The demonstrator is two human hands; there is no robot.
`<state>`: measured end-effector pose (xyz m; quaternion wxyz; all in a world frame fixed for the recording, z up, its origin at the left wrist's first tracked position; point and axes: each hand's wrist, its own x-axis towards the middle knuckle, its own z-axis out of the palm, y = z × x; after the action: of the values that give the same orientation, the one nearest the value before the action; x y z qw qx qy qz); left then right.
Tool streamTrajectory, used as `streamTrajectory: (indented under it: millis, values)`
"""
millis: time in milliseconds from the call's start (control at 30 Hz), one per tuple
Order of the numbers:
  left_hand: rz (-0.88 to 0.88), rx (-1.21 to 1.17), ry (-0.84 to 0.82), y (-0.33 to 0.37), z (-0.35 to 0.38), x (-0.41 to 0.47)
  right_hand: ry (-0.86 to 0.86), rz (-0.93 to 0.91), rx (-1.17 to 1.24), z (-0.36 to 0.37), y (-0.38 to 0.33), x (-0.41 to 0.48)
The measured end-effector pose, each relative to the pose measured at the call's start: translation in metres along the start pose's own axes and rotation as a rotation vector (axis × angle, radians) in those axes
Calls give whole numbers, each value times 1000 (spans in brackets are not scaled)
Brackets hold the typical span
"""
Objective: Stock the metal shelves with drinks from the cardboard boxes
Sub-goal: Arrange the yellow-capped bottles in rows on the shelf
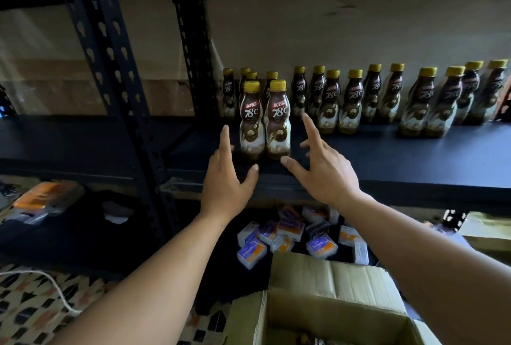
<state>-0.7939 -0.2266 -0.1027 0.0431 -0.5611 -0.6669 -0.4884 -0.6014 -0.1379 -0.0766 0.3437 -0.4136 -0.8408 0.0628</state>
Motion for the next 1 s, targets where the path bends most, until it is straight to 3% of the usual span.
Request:
streamTrajectory:
  millis: [100, 200, 267, 333, 367, 467, 500, 533, 567, 667, 733, 1000]
  values:
    - [-4, 49, -3, -11, 12, -41, 53, -42, -119, 8, 16, -37]
    - [15, 104, -117, -16, 31, -87, 133, -158, -227, 17, 36, -80]
    - [-71, 16, -313, -19, 46, -120, 147, -188, -216, 23, 51, -110]
    - [-228, -60, -635, -17, 61, -152, 52, -111, -216, 28, 68, -140]
    - [-266, -35, -829, -16, 68, -166, -103, -31, -224, 25, 74, -155]
    - [-312, 105, -1399, -16, 90, -199, -973, 234, -323, 16, 96, -193]
    - [-342, 119, -1506, -19, 97, -208, -1219, 317, -325, 16, 102, -204]
    - [-365, 129, -1555, -24, 102, -216, -1358, 393, -307, 18, 109, -214]
    - [-371, 150, -1561, -30, 108, -224, -1387, 426, -297, 22, 116, -224]
    - [-324, 237, -1468, -45, 123, -241, -1123, 393, -283, 46, 137, -248]
    - [-373, 214, -1391, -51, 131, -248, -1044, 428, -168, 63, 147, -259]
    - [-424, 223, -1257, -89, 182, -281, -1137, 559, -23, 134, 193, -314]
